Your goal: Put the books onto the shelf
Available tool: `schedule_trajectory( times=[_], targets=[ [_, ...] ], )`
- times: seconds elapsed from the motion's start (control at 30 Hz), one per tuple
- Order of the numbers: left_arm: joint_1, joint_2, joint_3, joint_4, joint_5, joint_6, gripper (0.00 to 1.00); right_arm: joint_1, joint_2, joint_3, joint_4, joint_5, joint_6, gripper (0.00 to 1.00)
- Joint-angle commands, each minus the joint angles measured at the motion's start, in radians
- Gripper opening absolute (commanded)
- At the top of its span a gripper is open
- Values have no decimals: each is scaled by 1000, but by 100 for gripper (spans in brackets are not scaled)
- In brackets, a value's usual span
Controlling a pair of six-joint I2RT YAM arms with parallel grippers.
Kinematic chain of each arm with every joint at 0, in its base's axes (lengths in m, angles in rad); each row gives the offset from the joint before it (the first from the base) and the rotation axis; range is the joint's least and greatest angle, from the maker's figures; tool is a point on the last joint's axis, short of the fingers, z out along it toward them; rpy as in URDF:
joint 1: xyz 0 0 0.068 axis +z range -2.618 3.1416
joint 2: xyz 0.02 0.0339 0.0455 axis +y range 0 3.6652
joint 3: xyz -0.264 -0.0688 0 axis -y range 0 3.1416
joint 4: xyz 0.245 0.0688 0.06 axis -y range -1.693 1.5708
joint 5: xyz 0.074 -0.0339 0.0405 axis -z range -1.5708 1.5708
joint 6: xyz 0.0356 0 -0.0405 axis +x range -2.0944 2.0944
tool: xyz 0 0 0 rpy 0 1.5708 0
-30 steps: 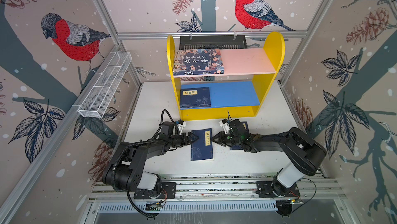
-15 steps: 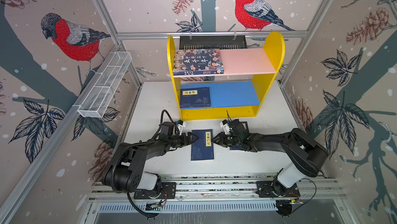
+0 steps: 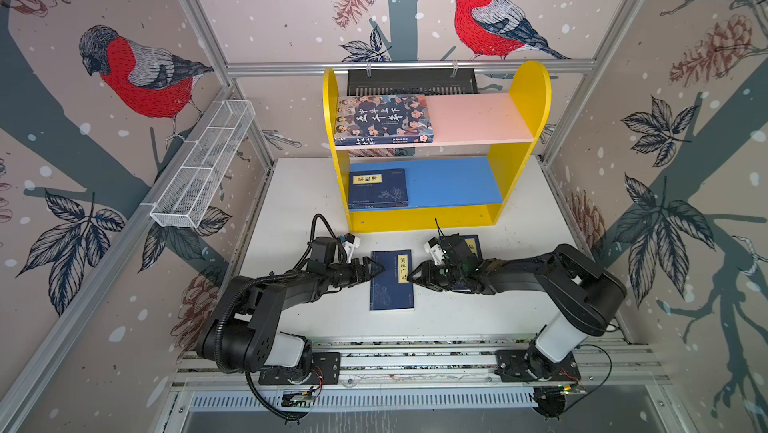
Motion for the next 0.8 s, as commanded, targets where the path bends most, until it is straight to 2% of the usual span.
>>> schedule_trajectory(
  times=[0.0, 0.23, 0.6, 0.77],
  targets=[
    [-2, 30, -7, -31, 4, -11, 83, -2, 29, 1, -26, -56, 4, 46],
    [-1, 50, -9, 4, 25, -25, 82, -5, 61, -1, 60, -88, 32, 45],
    [-2, 14, -7, -22, -20, -3, 83, -14, 34, -20, 150, -68, 83, 16],
    [-2, 5, -13, -14, -13, -10, 83, -12, 34, -13, 177, -88, 87, 14]
  ],
)
